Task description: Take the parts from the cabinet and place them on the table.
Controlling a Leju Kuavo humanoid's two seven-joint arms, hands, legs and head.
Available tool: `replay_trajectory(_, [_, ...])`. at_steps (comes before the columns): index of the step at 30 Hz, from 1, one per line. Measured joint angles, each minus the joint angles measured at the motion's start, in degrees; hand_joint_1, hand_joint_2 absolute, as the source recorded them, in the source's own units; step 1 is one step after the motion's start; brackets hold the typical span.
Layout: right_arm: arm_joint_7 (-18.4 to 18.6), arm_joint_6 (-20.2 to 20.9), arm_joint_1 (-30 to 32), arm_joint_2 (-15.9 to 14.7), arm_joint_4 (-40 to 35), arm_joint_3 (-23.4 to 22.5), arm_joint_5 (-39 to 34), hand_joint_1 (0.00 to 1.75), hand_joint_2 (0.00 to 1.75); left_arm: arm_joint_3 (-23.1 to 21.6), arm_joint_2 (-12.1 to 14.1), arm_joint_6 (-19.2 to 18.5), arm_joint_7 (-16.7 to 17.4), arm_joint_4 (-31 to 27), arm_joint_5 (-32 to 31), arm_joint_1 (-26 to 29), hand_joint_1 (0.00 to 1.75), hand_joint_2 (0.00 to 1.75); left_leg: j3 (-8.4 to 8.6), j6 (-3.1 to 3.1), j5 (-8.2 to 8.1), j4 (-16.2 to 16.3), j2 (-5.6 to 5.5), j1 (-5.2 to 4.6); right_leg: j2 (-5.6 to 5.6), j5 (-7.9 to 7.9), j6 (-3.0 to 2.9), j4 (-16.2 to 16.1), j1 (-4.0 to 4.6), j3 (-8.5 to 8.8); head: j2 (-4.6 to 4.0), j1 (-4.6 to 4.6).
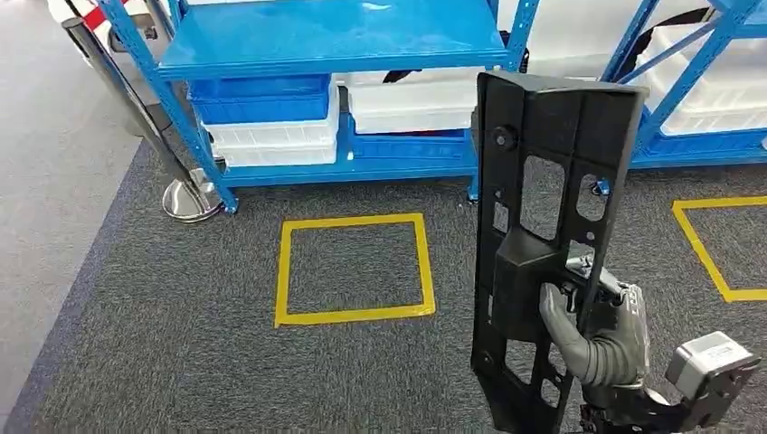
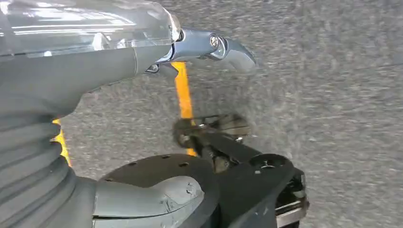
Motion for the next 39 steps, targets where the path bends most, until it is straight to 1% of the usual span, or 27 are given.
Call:
replay_trajectory(2, [0.0, -0.1, 0.0, 0.0, 0.2, 0.0, 0.0, 1.75, 1.75, -0.3, 0.0, 0.3, 0.3, 0.0, -0.3, -0.1, 0.00, 1.75, 5.58, -0.08, 4.14, -6.6, -0.01, 0.19, 0.03, 1.12, 0.50, 0.4, -0.24, -1.81, 0.00, -0.02])
replay_trajectory(3, [0.0, -0.2, 0.1, 0.0, 0.2, 0.0, 0.0, 1.75, 1.75, -0.4, 0.0, 0.4, 0.3, 0.0, -0.5, -0.1, 0.00, 1.75, 9.72, 0.09, 4.17, -12.0, -0.07, 0.24, 0.07, 1.70, 0.77, 0.6, -0.28, -2.37, 0.00, -0.04])
replay_trajectory(4, [0.0, -0.4, 0.3, 0.0, 0.2, 0.0, 0.0, 1.75, 1.75, -0.5, 0.0, 0.4, 0.3, 0.0, -0.6, -0.2, 0.00, 1.75, 13.32, 0.42, 1.73, -17.6, -0.17, -0.01, 0.13, 2.21, 1.18, 0.7, -0.19, -2.73, 0.00, -0.09])
replay_trajectory(5, [-0.2, -0.6, 0.5, 0.0, 0.2, 0.0, 0.1, 1.75, 1.75, -0.6, 0.0, 0.5, 0.2, 0.0, -0.6, -0.2, 0.00, 1.75, 14.28, 0.86, 1.25, -19.9, -0.24, -0.21, 0.01, 2.75, 1.64, 0.6, -0.24, -2.70, 0.00, 0.09])
replay_trajectory(8, [-0.7, -0.8, 1.5, 0.0, 0.2, 0.0, 0.8, 1.75, 1.75, -1.0, 0.1, 0.5, 0.3, 0.0, -0.8, 0.4, 0.00, 1.75, 13.04, 2.11, 2.93, -19.9, -0.23, -0.70, -0.03, 4.95, 2.89, -0.8, -0.46, -2.53, 0.00, -0.13])
replay_trajectory(9, [-0.9, -1.0, 1.8, 0.0, 0.2, 0.0, 1.1, 1.75, 1.75, -1.0, 0.1, 0.5, 0.3, 0.0, -0.8, 0.4, 0.00, 1.75, 12.56, 2.75, 4.05, -20.6, 0.27, -0.03, 0.20, 3.87, 3.06, -0.2, -0.69, -3.07, 0.00, -0.22])
replay_trajectory(10, [-0.9, -1.2, 2.2, 0.1, 0.2, 0.0, 1.4, 1.75, 1.75, -1.2, 0.1, 0.5, 0.4, 0.0, -0.9, 0.4, 0.00, 1.75, 11.62, 3.24, 4.88, -20.7, 0.25, -0.24, 0.32, 0.21, 2.95, 1.6, -0.39, -3.88, 0.00, 0.06])
replay_trajectory(12, [-1.0, -1.5, 2.9, 0.1, 0.2, 0.0, 2.3, 1.75, 1.75, -1.5, 0.1, 0.3, 0.7, 0.0, -1.3, 0.5, 0.00, 1.75, 9.70, 3.80, 6.36, -20.5, 0.46, -0.45, 0.47, -7.53, 2.95, 9.3, -0.37, -5.32, 0.00, 0.28])
replay_trajectory(13, [-1.0, -1.7, 3.3, 0.1, 0.2, 0.0, 2.6, 1.75, 1.75, -1.6, 0.2, 0.2, 0.8, 0.0, -1.4, 0.5, 0.00, 1.75, 8.78, 3.86, 7.03, -20.3, 0.50, -0.62, 0.49, -9.54, 3.03, 13.2, -0.34, -5.79, 0.00, 0.26])
replay_trajectory(14, [-1.1, -1.8, 3.6, 0.1, 0.2, 0.0, 3.0, 1.75, 1.75, -1.6, 0.2, 0.2, 0.9, 0.0, -1.5, 0.5, 0.00, 1.75, 7.64, 3.81, 7.69, -20.0, 0.53, -0.72, 0.49, -9.58, 3.09, 16.0, -0.34, -5.85, 0.00, 0.26])
replay_trajectory(15, [-1.1, -2.0, 4.0, 0.1, 0.2, 0.0, 3.3, 1.75, 1.75, -1.8, 0.2, 0.0, 0.9, 0.0, -1.8, 0.5, 0.00, 1.75, 6.22, 3.70, 8.37, -19.5, 0.55, -0.76, 0.49, -7.52, 3.08, 17.1, -0.34, -5.02, 0.00, 0.28])
replay_trajectory(17, [-1.2, -2.4, 4.4, 0.2, 0.2, 0.0, 4.2, 1.75, 1.75, -1.9, 0.2, -0.2, 0.9, 0.0, -1.8, 0.6, 0.00, 1.75, 3.65, 3.31, 9.33, -18.2, 0.54, -0.70, 0.49, -2.93, 2.97, 12.6, -0.37, -0.19, 0.00, 0.31])
replay_trajectory(18, [-1.2, -2.5, 4.5, 0.2, 0.2, 0.0, 4.4, 1.75, 1.75, -2.0, 0.2, -0.3, 0.9, 0.0, -1.9, 0.7, 0.00, 1.75, 2.67, 3.04, 9.69, -17.5, 0.51, -0.67, 0.48, -2.81, 2.87, 8.2, -0.44, 3.41, 0.00, 0.31])
replay_trajectory(20, [-1.2, -2.5, 4.6, 0.2, 0.1, 0.0, 4.9, 1.75, 1.75, -2.1, 0.3, -0.3, 0.9, 0.0, -1.9, 0.7, 0.00, 1.75, 1.53, 2.41, 10.12, -16.1, 0.41, -0.94, 0.66, -7.80, 2.56, -1.2, 0.02, 9.40, 0.00, 0.37])
replay_trajectory(23, [-1.1, -2.6, 4.8, 0.2, 0.1, 0.0, 5.4, 1.75, 1.75, -2.3, 0.5, -0.5, 0.9, 0.0, -1.9, 1.0, 0.00, 1.75, 1.21, 1.33, 11.99, -16.5, 0.35, -0.83, 0.55, -6.78, 1.19, -0.7, 0.29, 8.05, 0.00, 0.50])
replay_trajectory(24, [-1.1, -2.6, 4.7, 0.2, 0.1, 0.0, 5.4, 1.75, 1.75, -2.3, 0.7, -0.5, 0.9, 0.0, -1.9, 1.1, 0.00, 1.75, 0.77, 1.02, 11.48, -16.1, 0.28, -0.50, 0.21, -5.96, 0.52, -0.8, -0.12, 7.29, 0.00, 0.50])
replay_trajectory(25, [-1.1, -2.5, 4.8, 0.2, 0.1, 0.0, 5.4, 1.75, 1.75, -2.4, 0.6, -0.6, 0.9, 0.0, -1.9, 1.3, 0.00, 1.75, 0.14, 0.67, 8.58, -14.8, 0.20, -0.50, 0.17, -5.28, 0.10, -0.8, -0.06, 6.44, 0.00, 0.28])
replay_trajectory(27, [-1.1, -2.6, 4.8, 0.3, 0.1, 0.0, 5.5, 1.75, 1.75, -2.4, 0.7, -0.7, 0.9, 0.0, -1.9, 1.3, 0.00, 1.75, -1.42, 0.04, 0.72, -7.5, 0.19, -0.30, 0.10, -3.77, -0.30, -0.7, 0.04, 4.62, 0.00, 0.04])
replay_trajectory(28, [-1.1, -2.6, 4.8, 0.3, 0.1, 0.0, 5.8, 1.75, 1.75, -2.4, 0.7, -0.7, 0.9, 0.0, -1.9, 1.3, 0.00, 1.75, -1.96, -0.12, -1.62, -3.4, 0.19, -0.28, 0.10, -3.04, -0.34, -0.6, 0.14, 3.61, 0.00, 0.02])
replay_trajectory(29, [-1.1, -2.6, 4.8, 0.3, 0.1, 0.0, 6.0, 1.75, 1.75, -2.4, 0.7, -0.8, 1.0, 0.0, -1.9, 1.3, 0.00, 1.75, -2.01, -0.17, -2.00, -0.3, 0.19, -0.28, 0.09, -2.37, -0.31, -0.4, 0.24, 2.58, 0.00, 0.00])
replay_trajectory(31, [-0.9, -2.6, 4.8, 0.3, 0.1, 0.2, 6.3, 1.75, 1.75, -2.4, 0.8, -0.9, 1.1, 0.0, -2.0, 1.3, 0.00, 1.75, 0.43, 0.16, 1.85, 0.0, 0.15, -0.32, 0.06, -1.13, -0.25, 0.1, 0.47, 0.38, 0.00, 0.00])
replay_trajectory(33, [-0.9, -2.6, 4.8, 0.3, 0.1, 0.5, 6.3, 1.75, 1.75, -2.5, 0.8, -0.9, 1.1, 0.0, -2.0, 1.2, 0.00, 1.75, 7.20, 1.53, 4.73, -7.9, 0.11, -0.73, 0.14, 0.16, -0.25, 0.3, 0.95, -1.31, 0.00, 0.02])
replay_trajectory(34, [-0.8, -2.6, 4.8, 0.3, 0.1, 0.5, 6.4, 1.75, 1.75, -2.5, 1.1, -0.9, 1.1, 0.0, -2.0, 1.0, 0.00, 1.75, 11.55, 2.79, 3.00, -13.5, 0.09, -1.28, 0.09, 0.78, -0.26, 0.4, 0.77, -1.56, 0.00, 0.07])
replay_trajectory(35, [-0.8, -2.6, 4.8, 0.3, 0.1, 0.6, 6.4, 1.75, 1.75, -2.6, 1.3, -0.8, 1.1, 0.0, -2.1, 0.9, 0.00, 1.75, 15.14, 3.45, 0.72, -19.5, 0.32, -1.57, 0.06, 1.29, 0.18, 0.3, 1.07, -1.69, 0.00, 0.02])
replay_trajectory(36, [-0.7, -2.6, 4.8, 0.3, 0.1, 0.7, 6.4, 1.75, 1.75, -2.6, 1.3, -0.6, 1.1, 0.0, -2.2, 0.7, 0.00, 1.75, 15.45, 3.13, 0.42, -20.6, 0.30, -1.66, -0.23, 1.89, 0.53, 0.1, 0.78, -1.73, 0.00, 0.15])
replay_trajectory(38, [-0.6, -2.6, 4.8, 0.3, 0.1, 1.0, 6.5, 1.75, 1.75, -2.7, 1.4, -0.3, 1.1, 0.0, -2.3, 0.8, 0.00, 1.75, 14.79, 4.22, 1.64, -20.8, 0.29, -2.08, -0.39, 3.32, 1.28, -0.7, 0.29, -1.72, 0.00, -0.24])
replay_trajectory(39, [-0.5, -2.6, 4.9, 0.3, 0.1, 1.0, 6.5, 1.75, 1.75, -2.8, 1.4, -0.3, 1.1, 0.0, -2.3, 1.0, 0.00, 1.75, 14.39, 4.53, 3.32, -22.4, 0.38, -1.74, -0.20, 3.95, 1.60, -1.1, 0.72, -1.96, 0.00, -0.11])
